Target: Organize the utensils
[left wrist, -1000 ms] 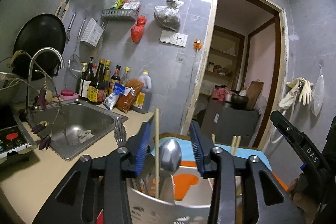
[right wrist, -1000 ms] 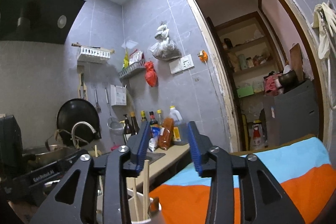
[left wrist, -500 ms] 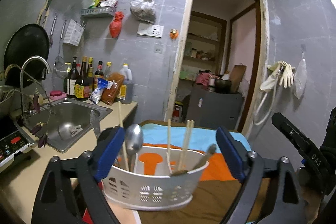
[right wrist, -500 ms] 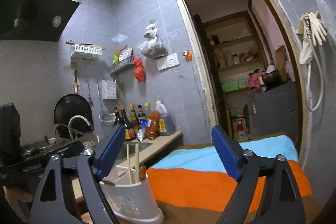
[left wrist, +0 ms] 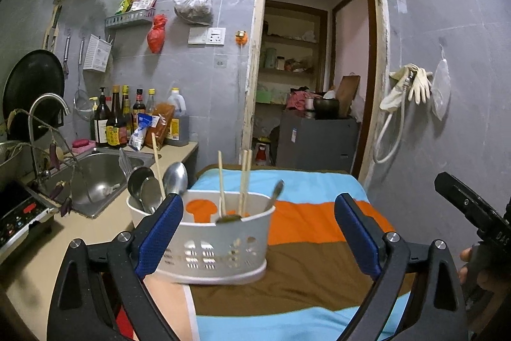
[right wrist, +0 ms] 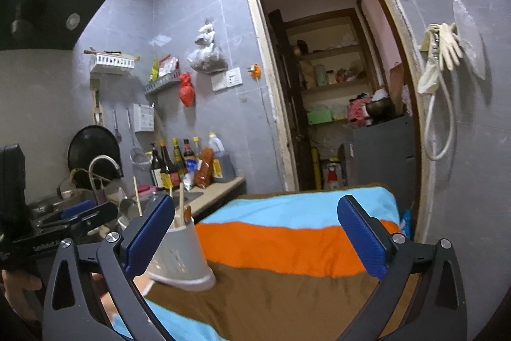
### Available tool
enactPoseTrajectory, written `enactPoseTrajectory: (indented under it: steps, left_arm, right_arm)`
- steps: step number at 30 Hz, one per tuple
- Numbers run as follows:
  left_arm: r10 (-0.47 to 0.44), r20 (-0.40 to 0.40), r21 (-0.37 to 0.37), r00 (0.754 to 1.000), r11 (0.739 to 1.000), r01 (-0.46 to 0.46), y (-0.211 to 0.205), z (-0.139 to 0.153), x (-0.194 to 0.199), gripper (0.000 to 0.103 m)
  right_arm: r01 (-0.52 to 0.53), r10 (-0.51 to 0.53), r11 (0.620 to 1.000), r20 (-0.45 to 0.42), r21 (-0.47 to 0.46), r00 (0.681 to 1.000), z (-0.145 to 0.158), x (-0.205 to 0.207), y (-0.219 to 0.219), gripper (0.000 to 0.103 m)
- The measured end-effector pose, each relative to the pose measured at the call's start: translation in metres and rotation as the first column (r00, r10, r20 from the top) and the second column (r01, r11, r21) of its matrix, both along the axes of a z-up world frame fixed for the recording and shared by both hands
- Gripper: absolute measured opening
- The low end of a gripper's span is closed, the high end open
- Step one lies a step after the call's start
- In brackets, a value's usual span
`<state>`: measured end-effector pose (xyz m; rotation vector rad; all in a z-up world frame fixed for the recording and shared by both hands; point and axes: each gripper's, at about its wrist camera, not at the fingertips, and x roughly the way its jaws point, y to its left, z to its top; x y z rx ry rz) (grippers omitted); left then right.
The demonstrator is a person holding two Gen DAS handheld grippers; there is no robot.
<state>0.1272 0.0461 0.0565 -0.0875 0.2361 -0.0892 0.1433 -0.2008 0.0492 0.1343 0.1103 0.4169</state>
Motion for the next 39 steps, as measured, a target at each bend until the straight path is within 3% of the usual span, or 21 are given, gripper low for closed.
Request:
enactPoseTrajectory:
  steps: [11, 18, 26, 39]
  left_arm:
    - [0.002, -0.024, 0.055, 1.0, 0.999, -0.001, -0.019, -0.026, -0.026, 0.094]
    - [0.01, -0.042, 0.048, 0.999, 0.999, -0.007, -0.017, -0.045, -0.048, 0.094]
    - [0.07, -0.031, 0.053, 0.997, 0.996, -0.068, -0.008, -0.058, -0.069, 0.094]
    - [0.159, 0.016, 0.067, 0.987, 0.985, -0.16, -0.006, -0.071, -0.092, 0.094]
  right_arm:
    - [0.092, -0.092, 0.994, -0.003, -0.055, 0.996, -0.017, -0.041, -0.013, 0.103]
    - [0.154, -0.154, 0.982, 0.009, -0.105, 0.988, -0.03, -0.065, -0.01, 0.103]
    - [0.202, -0.205, 0.972, -0.01, -0.123, 0.979, -0.045, -0.082, -0.004, 0.103]
    - [0.276, -0.272, 0.953, 0.049, -0.129, 0.961, -0.055, -0.1, -0.005, 0.103]
